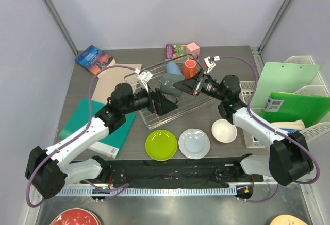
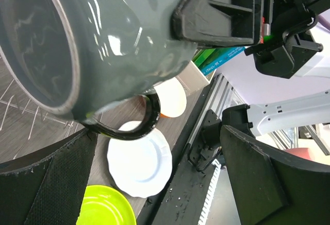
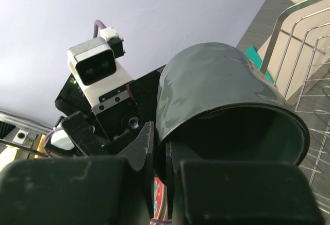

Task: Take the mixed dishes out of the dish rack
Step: Pick up the cup from the dish rack.

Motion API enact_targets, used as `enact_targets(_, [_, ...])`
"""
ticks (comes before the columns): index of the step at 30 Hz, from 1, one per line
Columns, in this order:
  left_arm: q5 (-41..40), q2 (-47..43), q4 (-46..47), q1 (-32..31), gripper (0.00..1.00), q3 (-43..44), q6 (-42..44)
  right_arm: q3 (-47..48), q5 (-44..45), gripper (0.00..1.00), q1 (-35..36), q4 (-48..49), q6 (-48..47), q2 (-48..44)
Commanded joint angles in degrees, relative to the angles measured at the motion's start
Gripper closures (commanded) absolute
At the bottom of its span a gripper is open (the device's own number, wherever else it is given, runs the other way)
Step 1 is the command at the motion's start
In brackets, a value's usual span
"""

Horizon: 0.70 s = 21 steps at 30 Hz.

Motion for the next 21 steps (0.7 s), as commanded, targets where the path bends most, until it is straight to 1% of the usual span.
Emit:
enact_targets(1, [0.3, 0.3, 0.6, 0.5, 0.00, 1.6, 1.6, 1.3, -3.0, 0.99, 0.7, 4.3, 0.4, -3.8])
enact_targets(4, [0.8, 1.4, 3.4, 0.4, 0.01, 0.4, -0.4, 1.0, -3.7, 0.99, 1.0, 6.0, 1.7, -4.1])
enact_targets(7, [2.2, 2.9, 7.8, 0.4, 0.07, -0.7, -3.0, 0.4, -4.9, 0.99, 1.5, 9.8, 3.7, -3.5])
enact_targets(8, [2.7, 3.2, 9.0, 0.5, 0.12, -1.6, -3.6, 0.2, -5.2, 0.99, 1.7, 10.3, 4.3, -3.3])
enact_targets(9, [4.1, 3.8, 12.8, 0.4, 0.14, -2.2, -4.5, 0.0, -5.4, 0.99, 1.7, 10.7, 4.3, -2.9])
enact_targets(11, [5.2, 5.2, 16.5, 0.4, 0.16, -3.1, -7.2, -0.3, -5.1, 0.99, 1.8, 11.0, 4.5, -2.7])
enact_targets(16, [6.1, 7.0, 20.1, 0.5, 0.23, -4.3, -10.1, -0.4, -5.3, 0.99, 2.2, 12.4, 5.2, -2.0])
enact_targets(19, [5.9, 6.7, 20.8, 0.4, 0.27, -4.8, -10.3, -0.4, -5.5, 0.99, 2.4, 12.2, 5.0, -2.0])
enact_targets(21, [5.8, 6.0, 20.6, 0.4, 0.27, -4.8, -10.2, -0.4, -5.5, 0.99, 2.4, 11.5, 4.7, -2.1])
